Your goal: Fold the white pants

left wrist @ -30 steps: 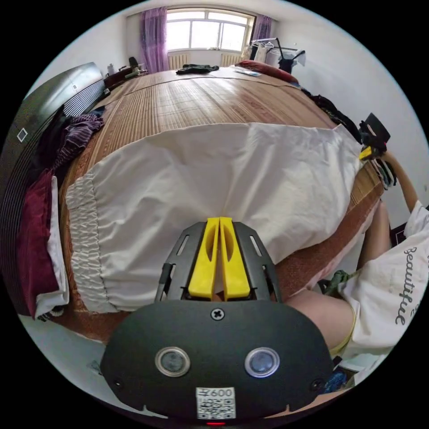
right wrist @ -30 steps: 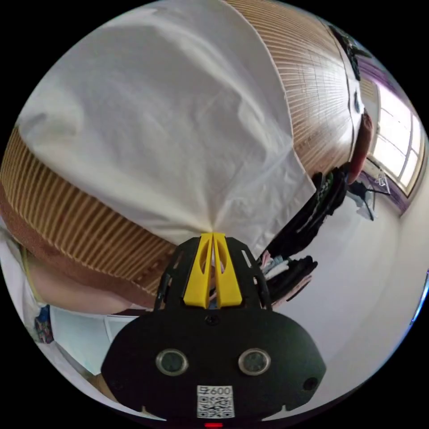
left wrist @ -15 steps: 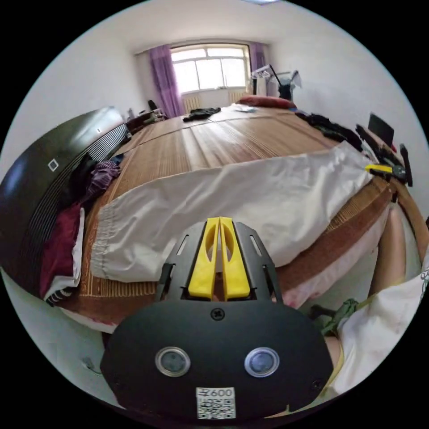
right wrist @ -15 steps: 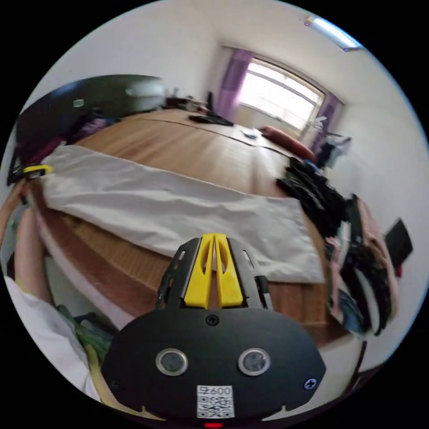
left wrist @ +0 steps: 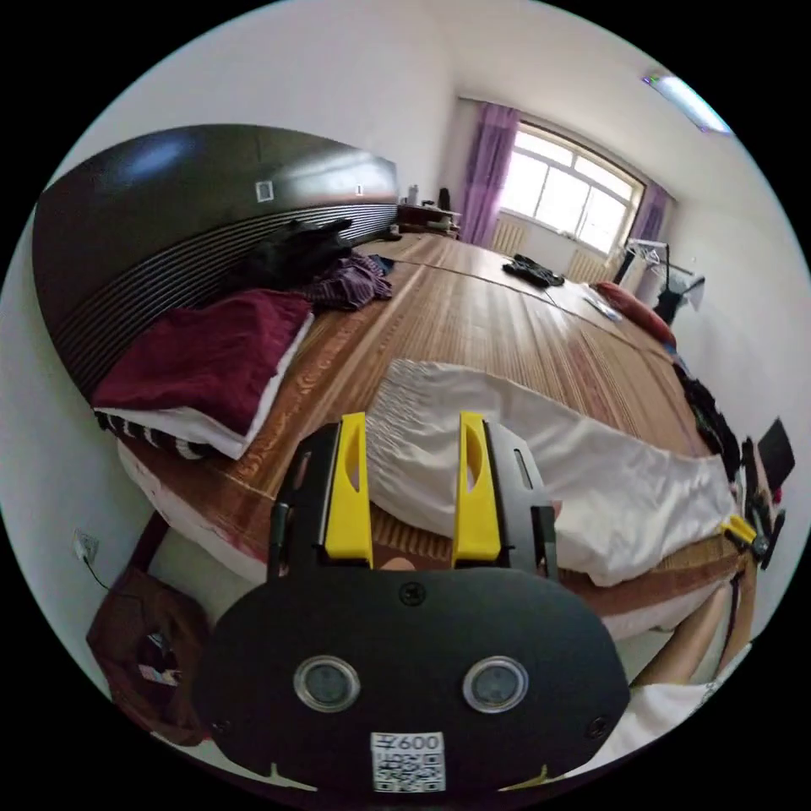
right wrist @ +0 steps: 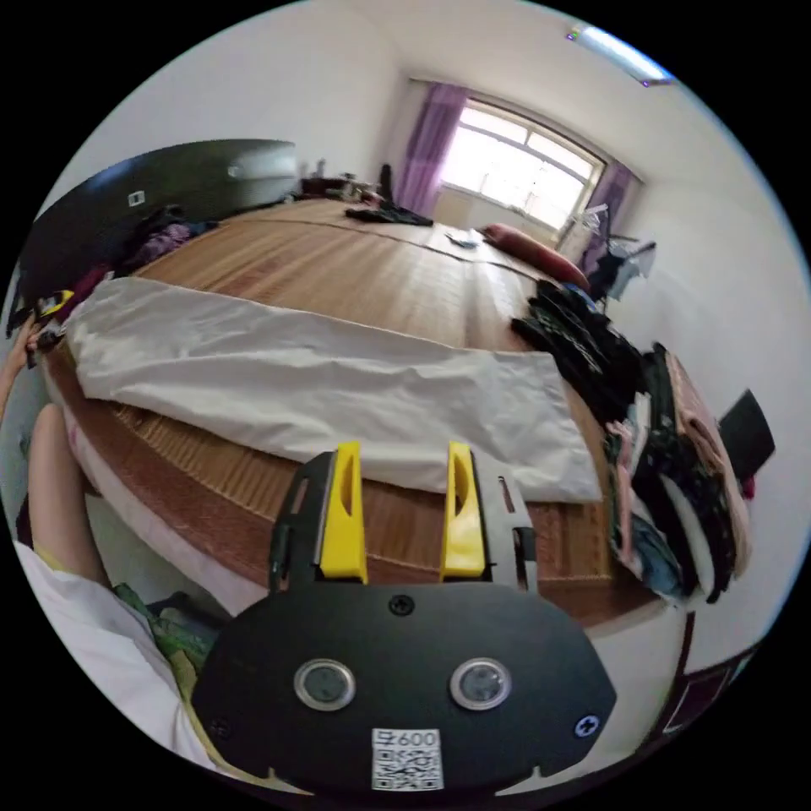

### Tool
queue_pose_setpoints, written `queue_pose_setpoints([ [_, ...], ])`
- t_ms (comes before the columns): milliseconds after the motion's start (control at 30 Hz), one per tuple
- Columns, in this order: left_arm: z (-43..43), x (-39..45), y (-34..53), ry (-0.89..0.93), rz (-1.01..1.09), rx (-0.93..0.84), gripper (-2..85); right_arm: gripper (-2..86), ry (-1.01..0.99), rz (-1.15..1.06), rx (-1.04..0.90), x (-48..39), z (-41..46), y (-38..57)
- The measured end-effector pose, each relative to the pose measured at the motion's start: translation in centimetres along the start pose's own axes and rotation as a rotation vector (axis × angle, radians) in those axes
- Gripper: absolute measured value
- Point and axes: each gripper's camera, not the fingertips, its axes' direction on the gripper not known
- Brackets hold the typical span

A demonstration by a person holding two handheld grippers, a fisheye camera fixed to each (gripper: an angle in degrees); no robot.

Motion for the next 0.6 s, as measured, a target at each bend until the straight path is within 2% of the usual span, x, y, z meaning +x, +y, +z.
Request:
queue_pose_setpoints([
  [33, 0.4, -2.5, -3.1, 0.011, -0.037, -0.026, 16.0, 13.6, 0.036, 0.05, -0.058, 3.6, -0.2, -1.4],
  [167, 4.7, -6.6, -11.8, 0.144, -0.056, -0.117, 16.8, 12.8, 0.086, 0.151, -0.071, 13.4, -0.5, -6.8],
  [267, 8.4, -7.8, -15.5, 0.308, -0.122, -0.176, 16.3, 12.5, 0.136, 0.208, -0.155, 17.4, 1.9, -11.0],
  [300, 9.1, -7.9, -16.1, 0.314, -0.129, -0.198, 15.9, 12.5, 0.153, 0.211, -0.162, 17.9, 2.3, -11.7],
  [367, 10.6, -7.0, -17.8, 0.19, -0.047, -0.265, 14.3, 12.3, 0.199, 0.248, -0.199, 20.2, 4.2, -13.9],
  [533, 9.6, -5.5, -20.1, 0.122, 0.076, -0.274, 9.2, 11.2, 0.234, 0.259, -0.328, 22.9, 7.8, -15.7],
  [600, 8.2, -5.3, -21.1, 0.093, 0.133, -0.261, 7.2, 10.7, 0.218, 0.253, -0.316, 23.5, 7.9, -15.7],
])
